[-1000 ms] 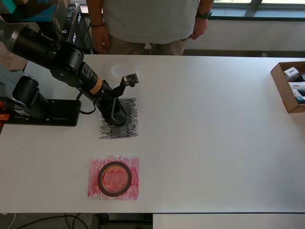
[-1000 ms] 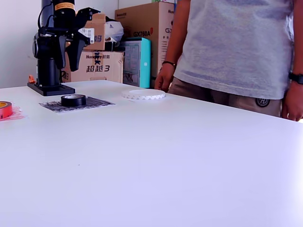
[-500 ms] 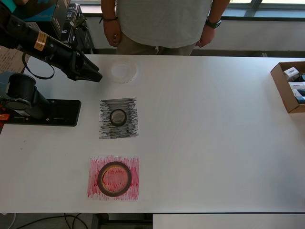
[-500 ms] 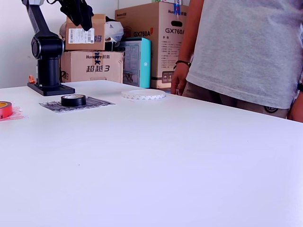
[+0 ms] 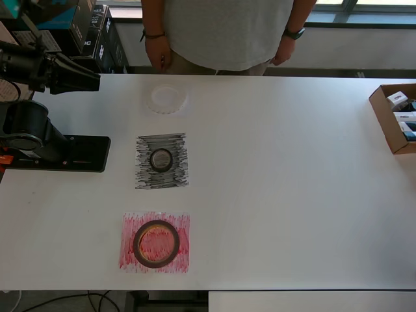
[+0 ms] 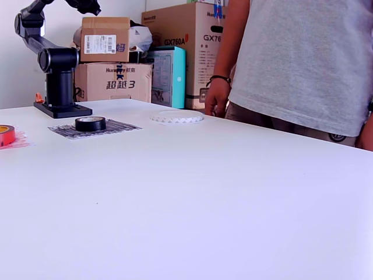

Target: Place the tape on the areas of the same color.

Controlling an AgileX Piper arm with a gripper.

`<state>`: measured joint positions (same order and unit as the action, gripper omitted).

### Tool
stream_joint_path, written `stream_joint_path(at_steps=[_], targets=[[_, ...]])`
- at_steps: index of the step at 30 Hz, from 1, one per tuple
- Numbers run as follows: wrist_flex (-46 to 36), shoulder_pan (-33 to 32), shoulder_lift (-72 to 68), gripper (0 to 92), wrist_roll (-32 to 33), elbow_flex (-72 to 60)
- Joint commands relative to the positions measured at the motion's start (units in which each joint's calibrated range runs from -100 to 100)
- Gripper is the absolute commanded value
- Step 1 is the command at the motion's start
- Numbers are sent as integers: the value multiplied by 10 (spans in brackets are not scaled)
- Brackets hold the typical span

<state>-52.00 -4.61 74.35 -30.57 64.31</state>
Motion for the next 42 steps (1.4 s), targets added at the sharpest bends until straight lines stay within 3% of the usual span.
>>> stream_joint_path(at_steps=[1, 8, 12, 36, 42], targets=[[49, -1, 47, 151, -1, 11], [145, 14, 135, 34, -1, 97], [154, 14, 185, 2, -2, 112], [158, 10, 249, 0, -35, 115], [263, 9, 249, 0, -33, 143]])
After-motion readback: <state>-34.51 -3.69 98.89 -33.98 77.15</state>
